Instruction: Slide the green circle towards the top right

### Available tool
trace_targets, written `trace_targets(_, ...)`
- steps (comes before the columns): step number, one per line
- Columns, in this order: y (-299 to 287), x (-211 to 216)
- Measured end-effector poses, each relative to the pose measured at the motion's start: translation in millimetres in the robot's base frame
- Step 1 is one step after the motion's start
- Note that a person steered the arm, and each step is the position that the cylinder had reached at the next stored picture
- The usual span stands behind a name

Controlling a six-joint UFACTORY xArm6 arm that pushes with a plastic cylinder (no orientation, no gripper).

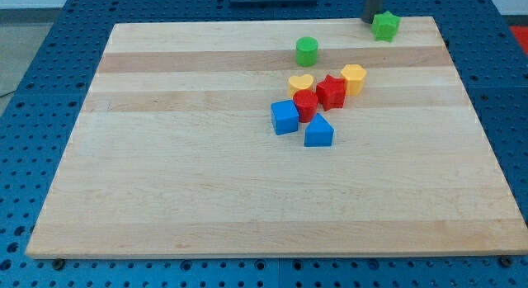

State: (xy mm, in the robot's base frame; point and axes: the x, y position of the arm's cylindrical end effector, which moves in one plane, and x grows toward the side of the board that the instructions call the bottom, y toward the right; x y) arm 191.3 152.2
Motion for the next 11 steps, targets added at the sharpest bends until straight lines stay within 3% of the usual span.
trace_targets(1,-105,3)
trace_targets(2,-170,48)
trace_targets(3,-175,115)
trace_targets(4,-146,127)
trace_targets(6,-77,51)
trace_targets(8,-81,76)
trace_targets(11,-26,60)
